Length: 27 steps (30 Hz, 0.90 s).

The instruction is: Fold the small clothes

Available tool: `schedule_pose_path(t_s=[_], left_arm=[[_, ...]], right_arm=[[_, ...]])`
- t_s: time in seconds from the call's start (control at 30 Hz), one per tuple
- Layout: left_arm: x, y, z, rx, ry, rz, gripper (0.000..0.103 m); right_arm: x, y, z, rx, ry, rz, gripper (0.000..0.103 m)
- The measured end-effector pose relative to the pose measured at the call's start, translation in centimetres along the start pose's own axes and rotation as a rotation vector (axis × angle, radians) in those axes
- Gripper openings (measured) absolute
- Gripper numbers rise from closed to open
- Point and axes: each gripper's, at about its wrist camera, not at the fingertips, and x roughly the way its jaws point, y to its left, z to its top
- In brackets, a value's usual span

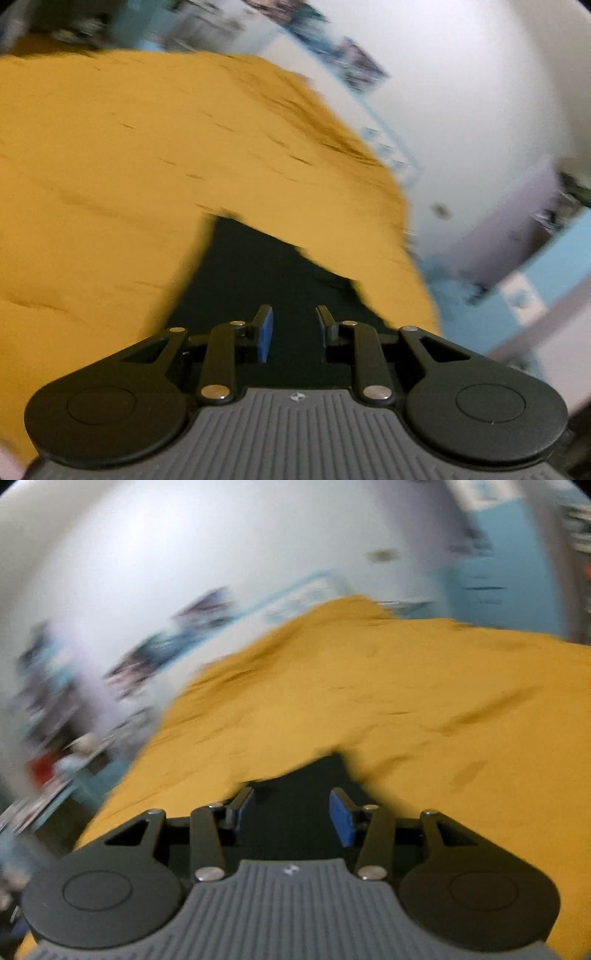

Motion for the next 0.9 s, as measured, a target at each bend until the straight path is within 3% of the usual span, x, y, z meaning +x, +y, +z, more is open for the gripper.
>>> schedule_pose_path(t_s=[0.1,0.23,0.4,0.5,0.57,0.67,0.73,0.8,0.83,0.9], left_arm=[[4.4,-2.7,-2.5,0.047,0.034,-0.052,0.027],[10.0,-4.0,-6.0,0.083,0.094,-0.038,0.027],[11.9,-1.8,-8.3,0.069,0.180,0.051,0.027],[10.8,0.5,-8.2,0.034,0.168,0.068,0.017],[9.4,2.3,-7.5,-0.012,0.141,0.065,0.016],[7.1,4.7,-6.0,-0.016,0.091,0.119,0.016],[5.5,6.3,-5.2,-0.030,0.067,0.145,0.015],[3.9,7.9,-4.5,-0.046,0.037,0.178,0.010],[3.4,8.4,-4.1,-0.059,0.024,0.188,0.007],[2.7,9.9,-3.8,-0.107,0.011,0.166,0.007]], right_arm=[[3.0,5.0,-3.5,-0.059,0.095,0.096,0.039],[6.0,9.2,-8.5,-0.214,0.144,0.031,0.032],[7.9,10.0,-12.8,-0.289,0.264,0.021,0.031],[7.3,8.0,-13.2,-0.308,0.269,-0.031,0.016],[6.1,5.4,-12.0,-0.290,0.221,-0.098,0.016],[4.5,0.7,-9.9,-0.264,0.173,-0.214,0.016],[3.2,-3.0,-8.4,-0.213,0.165,-0.236,0.001],[1.8,-5.8,-7.3,-0.143,0.162,-0.233,0.000],[1.3,-6.2,-6.9,-0.136,0.137,-0.278,0.000],[0.9,-7.1,-6.1,-0.115,0.101,-0.316,0.000]])
